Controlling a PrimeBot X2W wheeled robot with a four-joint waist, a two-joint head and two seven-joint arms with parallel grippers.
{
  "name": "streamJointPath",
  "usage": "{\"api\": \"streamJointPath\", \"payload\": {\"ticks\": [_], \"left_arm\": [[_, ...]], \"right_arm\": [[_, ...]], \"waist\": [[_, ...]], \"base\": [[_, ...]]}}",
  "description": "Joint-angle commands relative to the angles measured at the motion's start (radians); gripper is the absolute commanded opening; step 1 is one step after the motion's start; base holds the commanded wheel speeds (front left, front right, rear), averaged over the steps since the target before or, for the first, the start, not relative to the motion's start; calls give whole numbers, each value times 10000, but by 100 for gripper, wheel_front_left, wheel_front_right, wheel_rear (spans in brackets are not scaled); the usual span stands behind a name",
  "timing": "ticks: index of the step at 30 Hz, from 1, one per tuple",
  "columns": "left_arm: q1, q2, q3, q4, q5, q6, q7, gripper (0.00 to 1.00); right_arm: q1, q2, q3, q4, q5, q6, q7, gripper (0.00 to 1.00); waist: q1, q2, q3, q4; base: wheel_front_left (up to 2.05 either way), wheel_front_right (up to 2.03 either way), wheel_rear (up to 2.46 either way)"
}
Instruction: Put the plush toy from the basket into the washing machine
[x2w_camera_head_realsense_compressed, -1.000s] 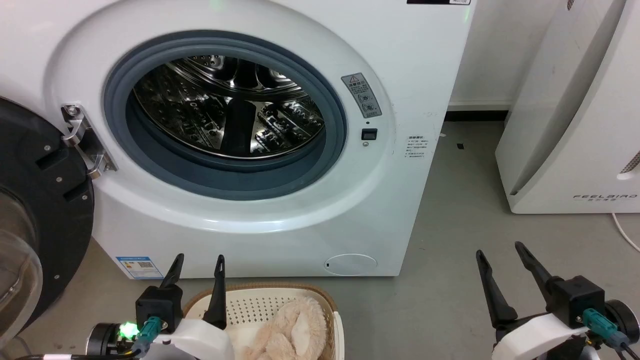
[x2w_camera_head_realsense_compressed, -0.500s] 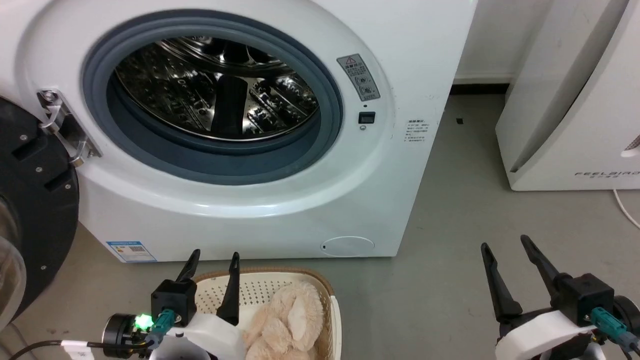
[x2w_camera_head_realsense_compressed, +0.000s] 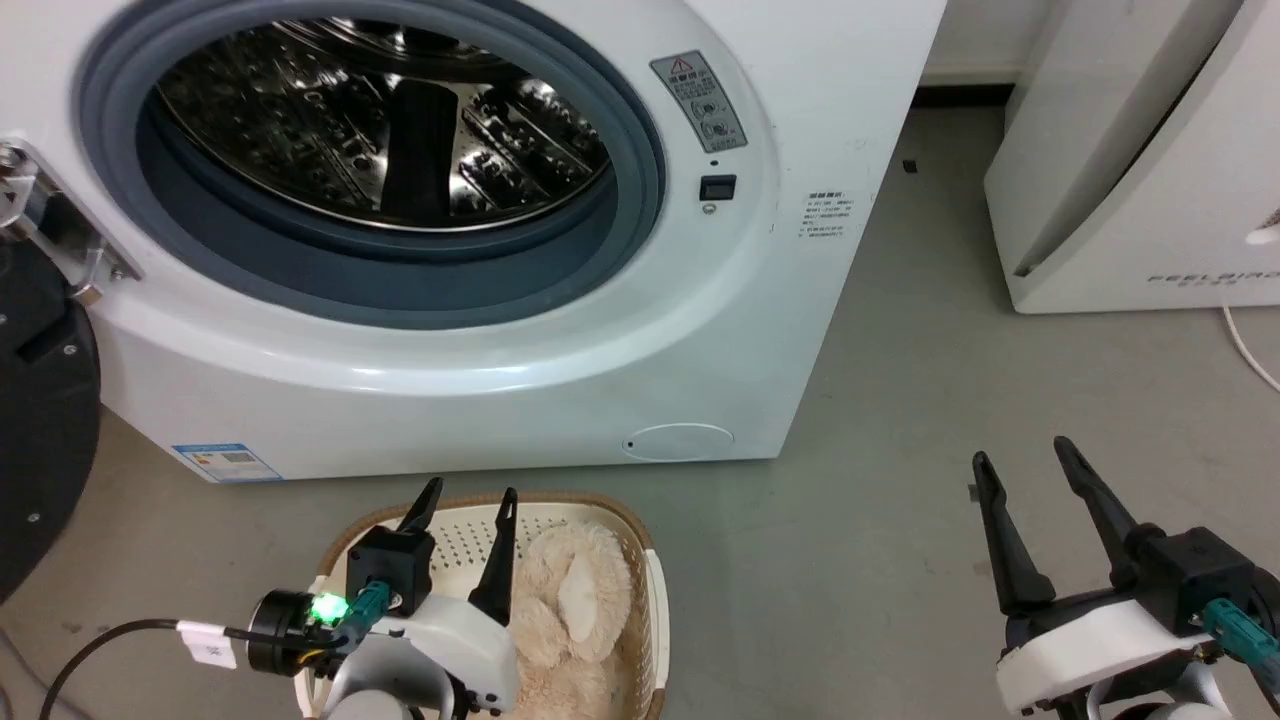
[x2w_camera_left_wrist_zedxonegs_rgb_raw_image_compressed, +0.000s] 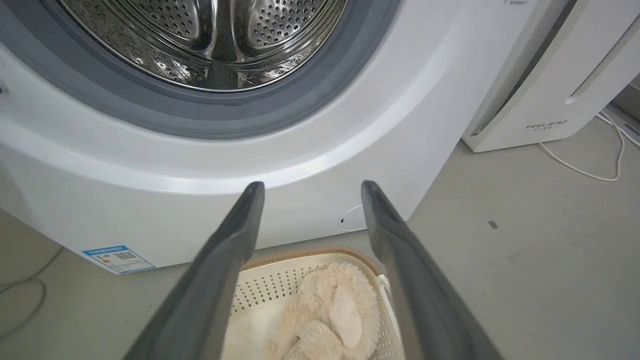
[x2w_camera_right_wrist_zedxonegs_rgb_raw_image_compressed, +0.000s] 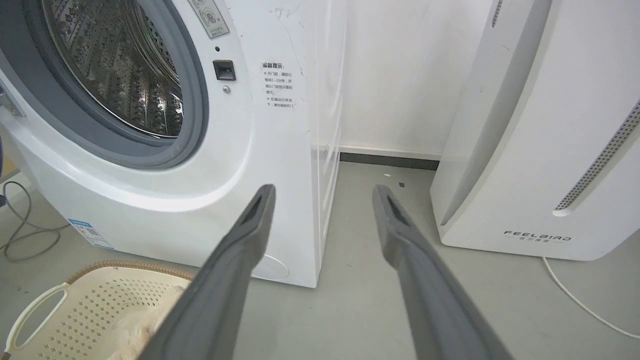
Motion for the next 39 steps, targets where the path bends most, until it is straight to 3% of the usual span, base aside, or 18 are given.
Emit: {"api": "streamJointPath", "payload": {"ticks": [1, 39], "left_arm": [[-305, 72, -94, 282, -74, -57, -112, 100], [-3569, 693, -1478, 6365, -965, -402, 379, 100]], "right_arm": [[-179, -1, -42, -52, 142, -4, -115, 100], [-805, -2, -34, -403, 733, -7, -888, 100]], "waist": [[-1, 0, 201, -83], [-1, 0, 2874, -905]], "base": [[0, 0, 0], [0, 0, 0]]}}
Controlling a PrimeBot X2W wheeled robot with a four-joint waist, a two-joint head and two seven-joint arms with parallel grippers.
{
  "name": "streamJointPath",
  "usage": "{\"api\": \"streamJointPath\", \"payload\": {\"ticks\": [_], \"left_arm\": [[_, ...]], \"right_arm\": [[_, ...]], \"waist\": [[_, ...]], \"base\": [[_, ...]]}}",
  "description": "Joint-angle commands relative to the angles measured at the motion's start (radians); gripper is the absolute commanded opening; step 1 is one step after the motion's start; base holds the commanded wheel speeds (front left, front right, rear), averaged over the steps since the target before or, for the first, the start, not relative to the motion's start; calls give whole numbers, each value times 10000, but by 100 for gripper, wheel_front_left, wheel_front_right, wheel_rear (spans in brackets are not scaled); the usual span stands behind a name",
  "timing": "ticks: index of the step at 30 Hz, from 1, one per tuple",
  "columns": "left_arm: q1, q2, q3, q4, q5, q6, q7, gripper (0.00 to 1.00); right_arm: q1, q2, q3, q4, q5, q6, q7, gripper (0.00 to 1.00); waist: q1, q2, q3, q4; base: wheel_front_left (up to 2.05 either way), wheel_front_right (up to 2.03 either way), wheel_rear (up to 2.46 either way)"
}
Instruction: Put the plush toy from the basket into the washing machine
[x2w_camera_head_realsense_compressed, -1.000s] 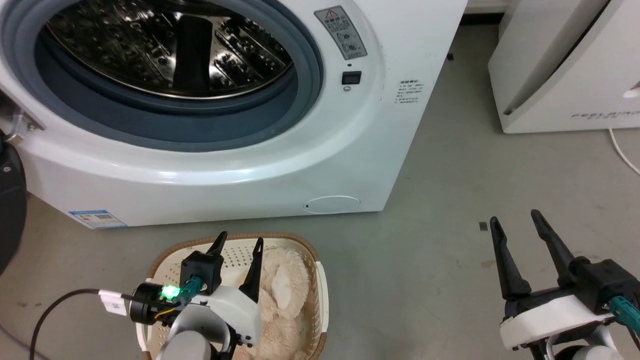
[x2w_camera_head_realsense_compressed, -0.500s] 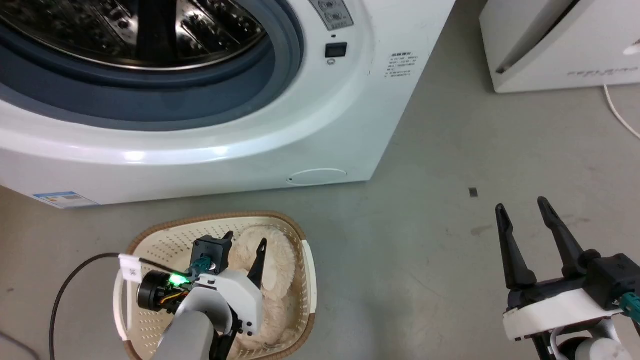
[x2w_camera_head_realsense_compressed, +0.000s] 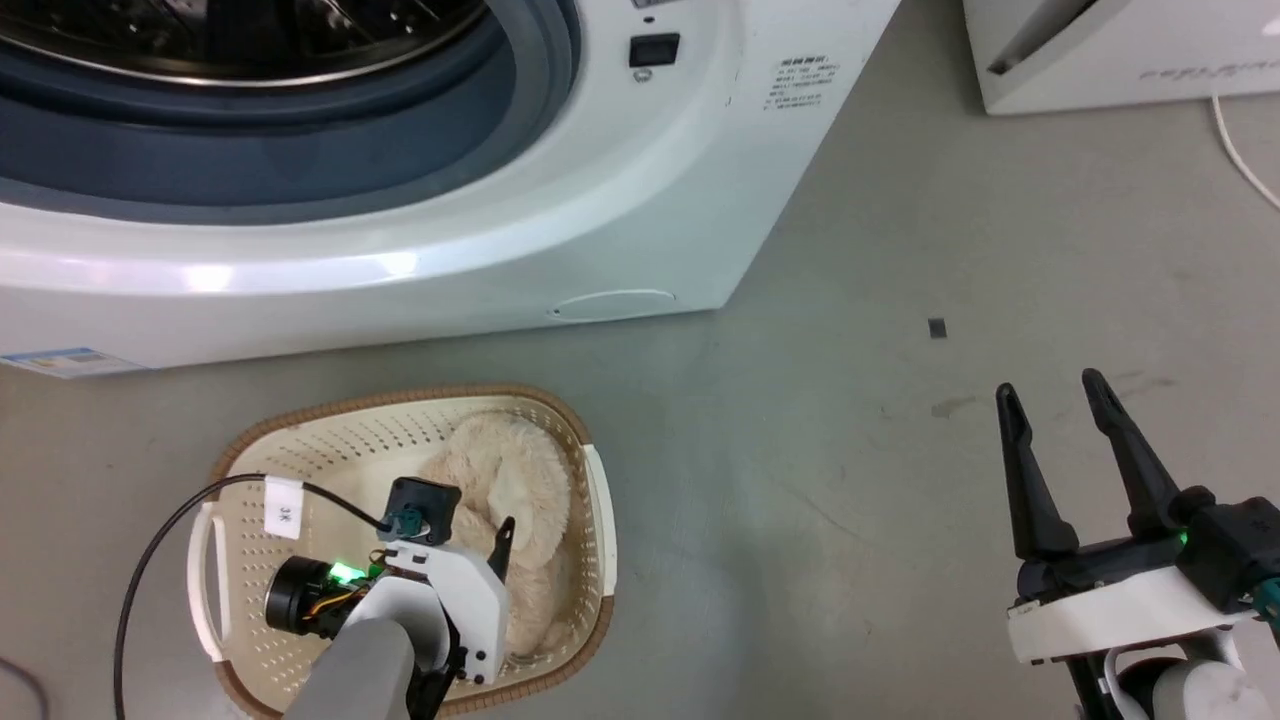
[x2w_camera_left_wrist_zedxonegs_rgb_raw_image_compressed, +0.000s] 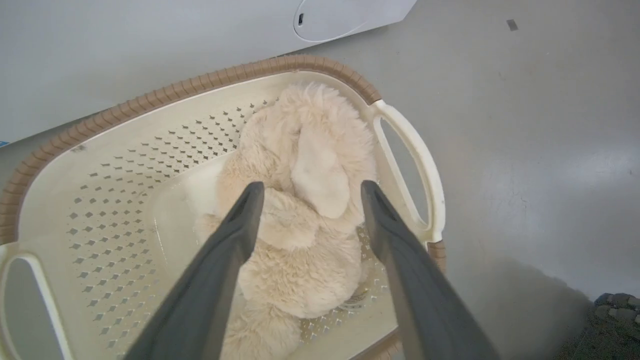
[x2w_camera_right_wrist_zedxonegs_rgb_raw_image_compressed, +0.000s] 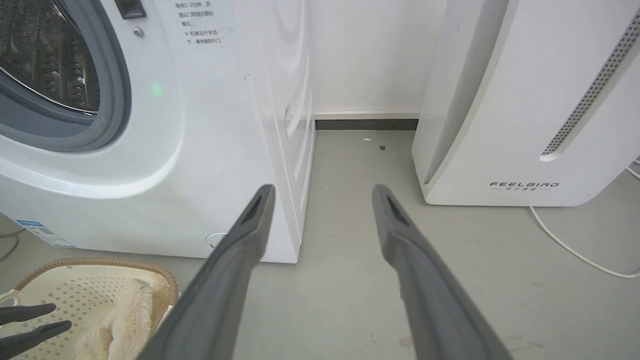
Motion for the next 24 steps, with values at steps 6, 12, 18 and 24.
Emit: {"api": "streamJointPath", "payload": {"ticks": [6, 12, 18, 24], "left_arm": [[-598, 196, -289, 942, -317, -144, -55, 100], [-1094, 398, -441, 1648, -517, -13, 27, 100], [-1613, 580, -813, 2306, -540, -68, 47, 100], [-2156, 711, -1115, 2954, -597, 158, 103, 100]], "right_arm": [[-270, -2, -13, -119, 217, -7, -209, 100], [-378, -2, -12, -233, 334, -8, -335, 100], [-513, -2, -72, -363, 364, -8, -460, 100], [-675, -2, -48, -625, 495, -9, -585, 100]], "waist": [[-1, 0, 573, -128], [-1, 0, 1144, -279], [-1, 0, 1693, -412], [-1, 0, 2229, -516]], "base": [[0, 0, 0], [0, 0, 0], [0, 0, 0], [0, 0, 0]]}}
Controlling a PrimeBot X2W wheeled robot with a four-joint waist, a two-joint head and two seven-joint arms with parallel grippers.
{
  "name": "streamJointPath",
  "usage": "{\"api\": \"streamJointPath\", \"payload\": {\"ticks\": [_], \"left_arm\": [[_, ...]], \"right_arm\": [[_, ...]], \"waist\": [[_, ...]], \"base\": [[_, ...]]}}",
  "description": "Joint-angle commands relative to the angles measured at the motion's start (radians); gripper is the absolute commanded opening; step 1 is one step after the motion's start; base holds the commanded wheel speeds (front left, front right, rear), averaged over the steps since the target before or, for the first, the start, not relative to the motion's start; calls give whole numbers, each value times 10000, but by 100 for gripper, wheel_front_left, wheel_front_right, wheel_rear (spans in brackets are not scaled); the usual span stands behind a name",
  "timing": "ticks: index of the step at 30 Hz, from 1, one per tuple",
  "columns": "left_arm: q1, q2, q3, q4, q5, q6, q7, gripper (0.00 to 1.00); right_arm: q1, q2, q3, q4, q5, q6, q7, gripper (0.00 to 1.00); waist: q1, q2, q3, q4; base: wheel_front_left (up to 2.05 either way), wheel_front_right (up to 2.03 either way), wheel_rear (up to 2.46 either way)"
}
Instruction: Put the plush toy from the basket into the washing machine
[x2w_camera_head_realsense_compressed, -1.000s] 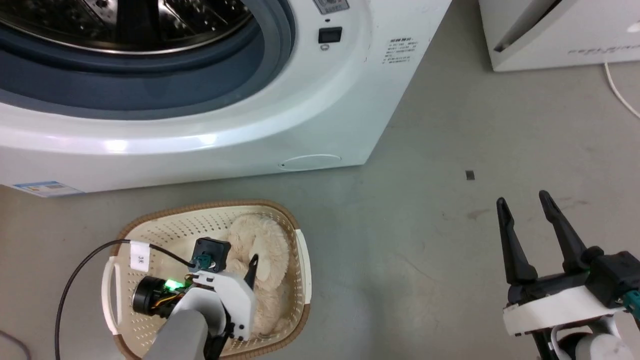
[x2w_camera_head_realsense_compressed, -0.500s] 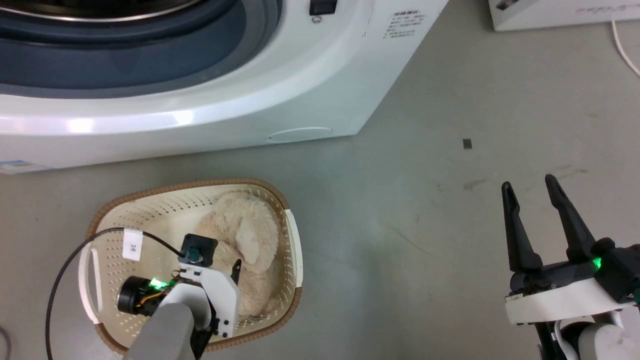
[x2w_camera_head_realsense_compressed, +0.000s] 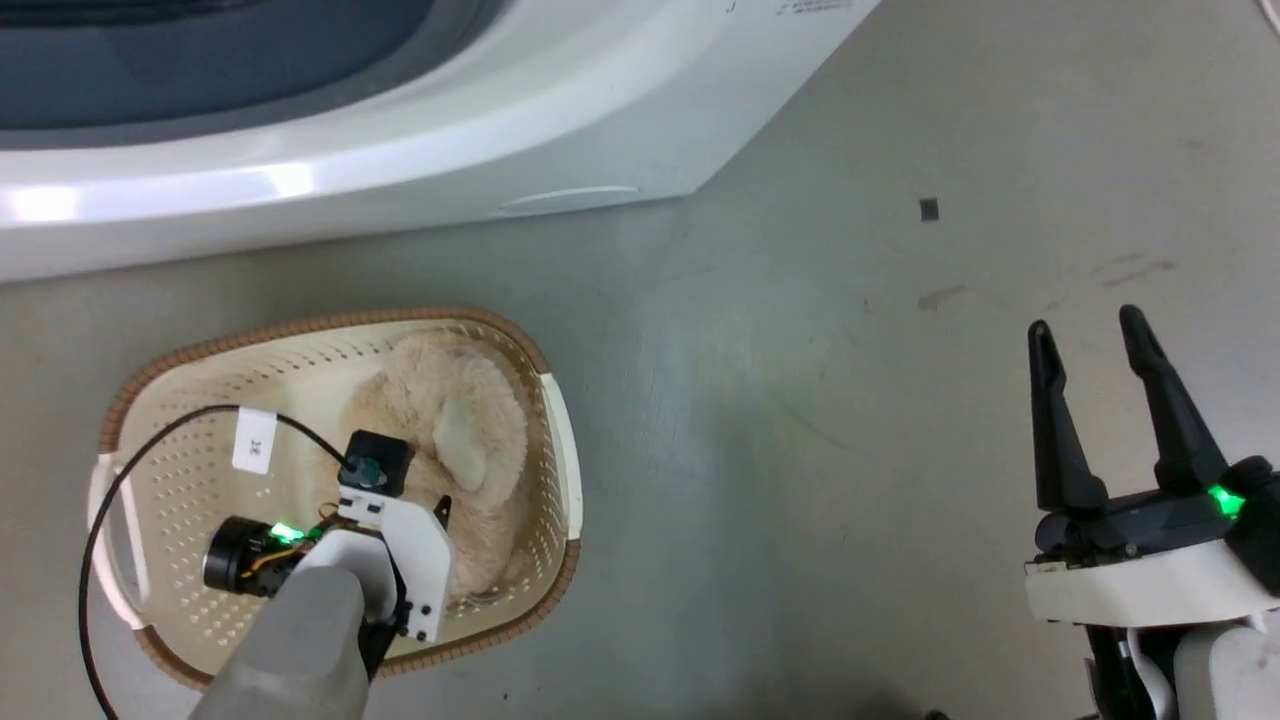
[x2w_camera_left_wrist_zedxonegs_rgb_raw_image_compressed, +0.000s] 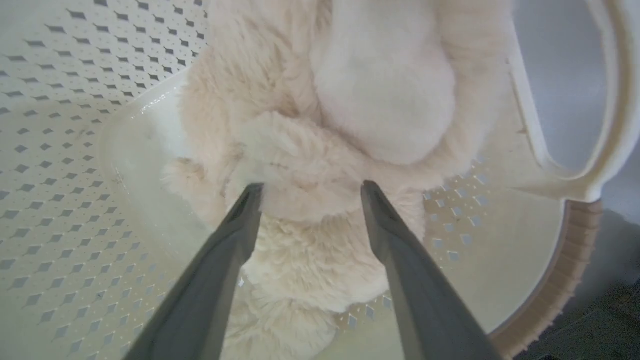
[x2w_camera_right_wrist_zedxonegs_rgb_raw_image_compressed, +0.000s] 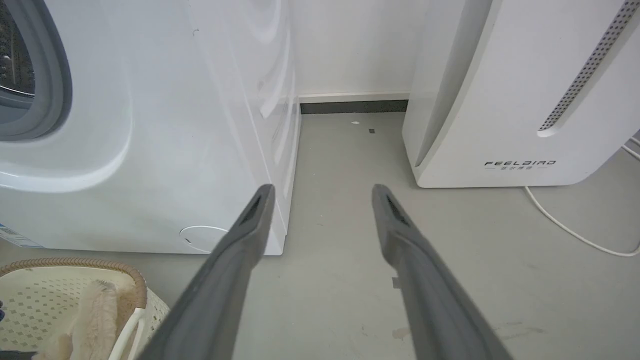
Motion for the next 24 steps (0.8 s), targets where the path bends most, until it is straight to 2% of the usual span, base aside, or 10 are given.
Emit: {"api": "streamJointPath", "payload": {"ticks": [1, 11, 20, 21, 22, 24], "left_arm": [[-371, 104, -115, 337, -116, 29, 8, 100], [-1326, 194, -577, 1382, -349, 9, -198, 100], [-1347, 224, -729, 1445, -456, -77, -8, 100], [-1317, 204, -777, 1446, -457, -145, 55, 44], [-1284, 192, -828, 1447, -469, -243, 83, 0], [-1244, 199, -873, 1449, -533, -364, 113, 0]], "right_arm": [[-188, -2, 1, -137, 103, -9, -114, 100], [-367, -2, -12, -302, 264, -9, -322, 100], [-430, -2, 7, -312, 293, -9, -331, 100], [-437, -2, 10, -299, 289, -9, -331, 100], [-445, -2, 14, -288, 286, -9, -331, 100], [-469, -2, 23, -268, 286, -9, -331, 100]], "waist": [[-1, 0, 276, -67], [-1, 0, 1194, -202], [-1, 0, 1346, -206], [-1, 0, 1343, -202], [-1, 0, 1341, -198], [-1, 0, 1327, -191]], "base": [[0, 0, 0], [0, 0, 0], [0, 0, 0], [0, 0, 0], [0, 0, 0], [0, 0, 0]]}}
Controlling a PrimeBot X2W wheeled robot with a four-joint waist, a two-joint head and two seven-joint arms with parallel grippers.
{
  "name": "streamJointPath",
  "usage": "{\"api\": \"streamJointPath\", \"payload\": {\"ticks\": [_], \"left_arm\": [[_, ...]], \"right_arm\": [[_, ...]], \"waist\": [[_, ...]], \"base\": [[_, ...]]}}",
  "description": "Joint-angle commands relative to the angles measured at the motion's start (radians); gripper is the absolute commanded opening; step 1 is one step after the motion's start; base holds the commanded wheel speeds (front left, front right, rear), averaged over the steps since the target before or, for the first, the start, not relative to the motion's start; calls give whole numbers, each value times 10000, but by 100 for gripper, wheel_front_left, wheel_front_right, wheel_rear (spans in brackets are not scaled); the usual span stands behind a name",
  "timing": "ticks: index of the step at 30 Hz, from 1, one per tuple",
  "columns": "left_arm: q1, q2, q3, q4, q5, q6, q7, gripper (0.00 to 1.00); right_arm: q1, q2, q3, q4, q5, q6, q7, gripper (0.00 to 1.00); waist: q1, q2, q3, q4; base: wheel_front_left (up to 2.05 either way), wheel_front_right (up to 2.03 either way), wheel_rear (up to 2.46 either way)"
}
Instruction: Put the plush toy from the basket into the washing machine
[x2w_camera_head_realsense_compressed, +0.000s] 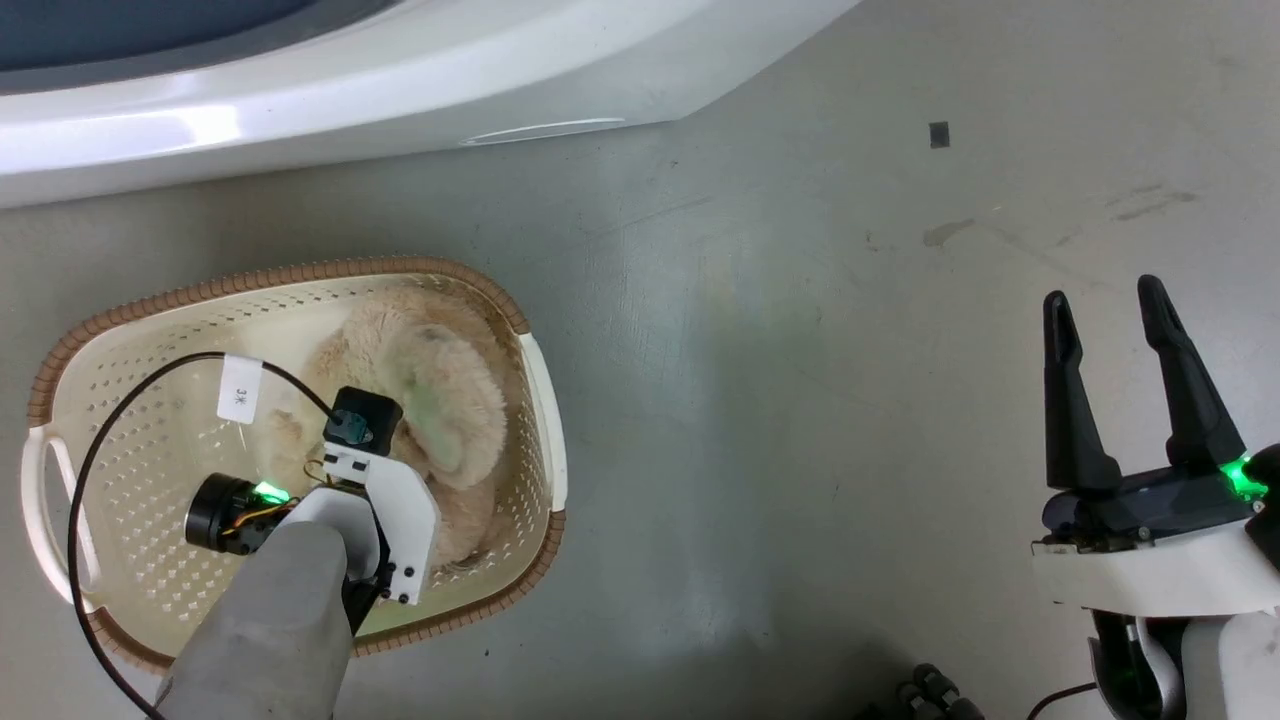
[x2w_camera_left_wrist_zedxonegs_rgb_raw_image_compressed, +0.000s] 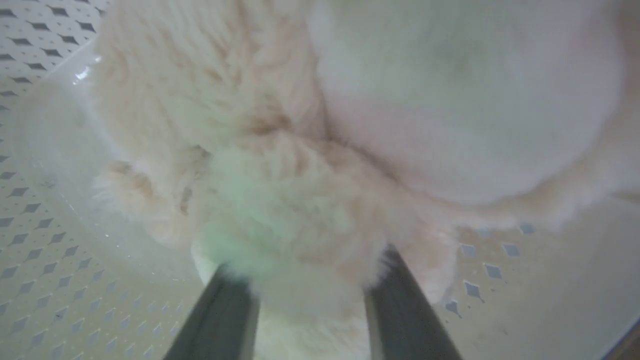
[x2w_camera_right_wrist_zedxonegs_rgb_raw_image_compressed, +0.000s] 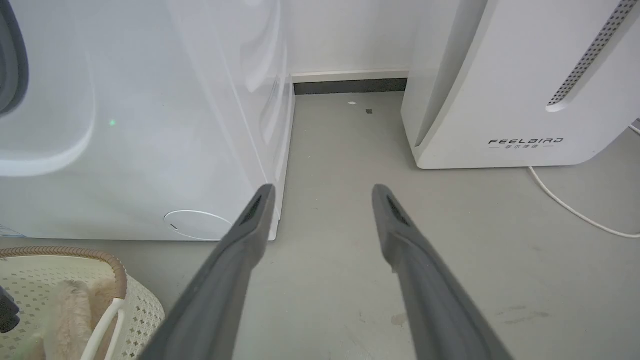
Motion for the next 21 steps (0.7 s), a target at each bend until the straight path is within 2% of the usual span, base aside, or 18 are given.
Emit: {"api": "streamJointPath", "payload": {"ticks": [1, 10, 21], "left_arm": [[78, 39, -19, 86, -54, -26, 33, 0], [344, 52, -70, 90, -311, -127, -428, 0], [1263, 15, 0, 84, -728, -175, -1696, 0]], "right_arm": [[-184, -2, 15, -9, 86, -9, -49, 100], [-237, -2, 34, 194, 219, -9, -49, 100], [-20, -2, -34, 664, 233, -9, -49, 100]], "waist": [[-1, 0, -21, 8], [-1, 0, -576, 38], [-1, 0, -2448, 236]], "base": [[0, 0, 0], [0, 0, 0], [0, 0, 0]]}}
